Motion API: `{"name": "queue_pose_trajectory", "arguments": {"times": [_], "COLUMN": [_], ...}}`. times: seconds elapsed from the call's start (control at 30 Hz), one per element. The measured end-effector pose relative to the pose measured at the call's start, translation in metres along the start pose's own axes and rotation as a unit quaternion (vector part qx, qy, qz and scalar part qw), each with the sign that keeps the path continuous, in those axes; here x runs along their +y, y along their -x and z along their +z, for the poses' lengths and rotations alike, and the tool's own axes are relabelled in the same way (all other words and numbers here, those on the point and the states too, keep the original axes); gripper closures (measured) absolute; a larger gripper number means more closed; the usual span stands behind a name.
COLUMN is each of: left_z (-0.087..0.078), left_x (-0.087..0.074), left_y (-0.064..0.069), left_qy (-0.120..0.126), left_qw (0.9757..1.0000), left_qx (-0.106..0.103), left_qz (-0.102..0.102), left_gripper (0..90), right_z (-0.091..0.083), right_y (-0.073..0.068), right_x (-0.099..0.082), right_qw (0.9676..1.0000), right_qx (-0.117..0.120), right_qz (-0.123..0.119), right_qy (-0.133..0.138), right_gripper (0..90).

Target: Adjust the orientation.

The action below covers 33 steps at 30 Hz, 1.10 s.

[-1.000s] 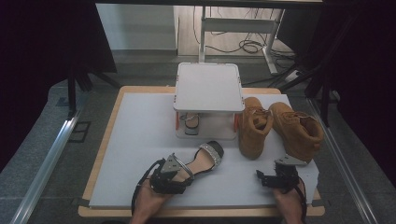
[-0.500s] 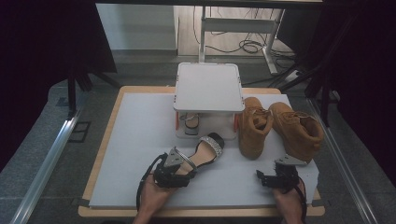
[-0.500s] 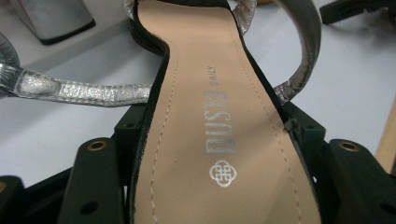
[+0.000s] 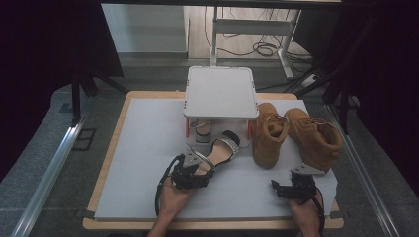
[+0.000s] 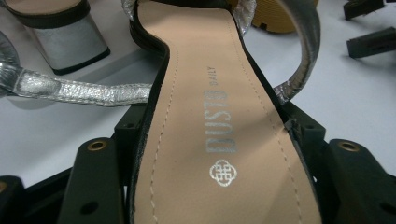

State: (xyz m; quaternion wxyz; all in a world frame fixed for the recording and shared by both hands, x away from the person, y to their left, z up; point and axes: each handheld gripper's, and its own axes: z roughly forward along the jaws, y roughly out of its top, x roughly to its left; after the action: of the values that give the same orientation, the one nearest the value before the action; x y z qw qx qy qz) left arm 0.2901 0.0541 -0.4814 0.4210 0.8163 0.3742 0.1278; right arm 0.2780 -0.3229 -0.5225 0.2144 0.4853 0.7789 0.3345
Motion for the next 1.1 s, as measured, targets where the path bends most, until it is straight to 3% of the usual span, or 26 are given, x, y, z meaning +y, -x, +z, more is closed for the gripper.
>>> {"name": "queue_pose_trajectory", "arguments": {"times": [0.27, 0.57, 1.1], "left_z": [0.012, 0.026, 0.059], "left_x": [0.008, 0.019, 0.040], "left_y": [-0.007, -0.008, -0.006], "left_qy": [0.012, 0.020, 0.034], "left_qw": [0.9993, 0.9982, 0.9943], "left_qx": [0.011, 0.021, 0.061], "left_qz": [-0.032, -0.052, -0.080], "left_gripper": [39.2, 39.2, 39.2], "right_z": [0.000, 0.000, 0.000], "right_y": [0.000, 0.000, 0.000], "right_x": [0.000, 0.000, 0.000], "right_qw": [1.0000, 1.0000, 1.0000], "right_qx": [0.000, 0.000, 0.001], "right_qz": [0.000, 0.000, 0.000], "right_qy": [0.000, 0.000, 0.000], "right_gripper": [10.0, 10.0, 10.1]}}
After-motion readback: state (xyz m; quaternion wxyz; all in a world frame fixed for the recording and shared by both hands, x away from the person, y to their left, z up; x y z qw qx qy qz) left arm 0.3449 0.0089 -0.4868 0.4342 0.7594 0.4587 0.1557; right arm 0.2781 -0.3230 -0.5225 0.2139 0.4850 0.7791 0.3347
